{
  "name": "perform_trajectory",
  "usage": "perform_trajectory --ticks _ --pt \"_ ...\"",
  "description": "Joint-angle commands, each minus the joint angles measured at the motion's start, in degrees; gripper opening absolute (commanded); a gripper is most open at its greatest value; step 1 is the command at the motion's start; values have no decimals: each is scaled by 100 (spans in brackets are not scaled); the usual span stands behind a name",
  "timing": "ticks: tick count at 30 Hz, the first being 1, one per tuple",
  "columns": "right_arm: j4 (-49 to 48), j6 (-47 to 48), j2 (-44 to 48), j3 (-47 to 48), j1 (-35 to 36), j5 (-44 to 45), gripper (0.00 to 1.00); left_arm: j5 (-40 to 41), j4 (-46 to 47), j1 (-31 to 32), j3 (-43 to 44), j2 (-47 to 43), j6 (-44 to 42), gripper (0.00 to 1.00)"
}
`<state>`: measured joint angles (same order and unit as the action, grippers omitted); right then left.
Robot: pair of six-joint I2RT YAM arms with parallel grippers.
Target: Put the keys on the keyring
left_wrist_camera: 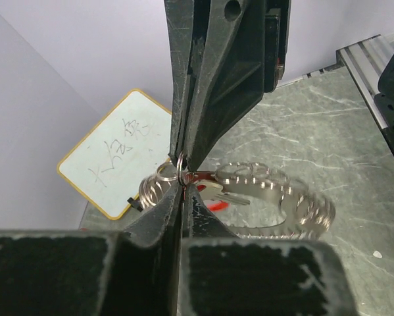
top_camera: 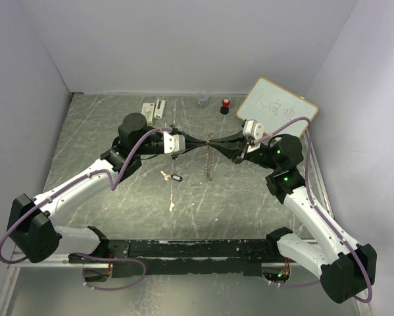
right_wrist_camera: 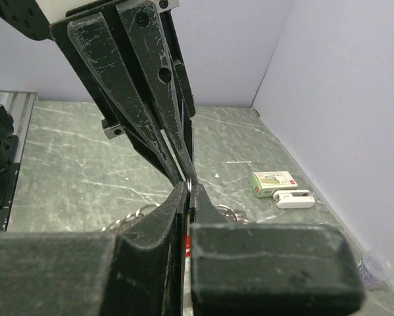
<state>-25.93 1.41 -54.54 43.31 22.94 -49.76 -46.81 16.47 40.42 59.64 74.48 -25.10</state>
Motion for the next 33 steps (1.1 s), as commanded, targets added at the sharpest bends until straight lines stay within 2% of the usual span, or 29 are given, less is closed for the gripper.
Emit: perform_trajectory --ticks 1,6,22,26,30,33 --pt "-332 -44 -6 90 -17 -2 0 -281 170 69 292 38 4 7" --pt "-493 -123 60 24 -16 127 0 -294 94 92 308 84 -12 7" --pt "-2238 -1054 79 -614 -17 580 0 -193 242 247 317 287 155 7" --pt "-2035 -972 155 -641 -13 736 0 100 341 251 302 212 265 7" --pt "-1276 -717 323 -527 -16 1057 0 358 237 252 356 135 253 7" --pt "-623 -421 575 -482 -13 1386 19 550 -38 255 452 82 145 7"
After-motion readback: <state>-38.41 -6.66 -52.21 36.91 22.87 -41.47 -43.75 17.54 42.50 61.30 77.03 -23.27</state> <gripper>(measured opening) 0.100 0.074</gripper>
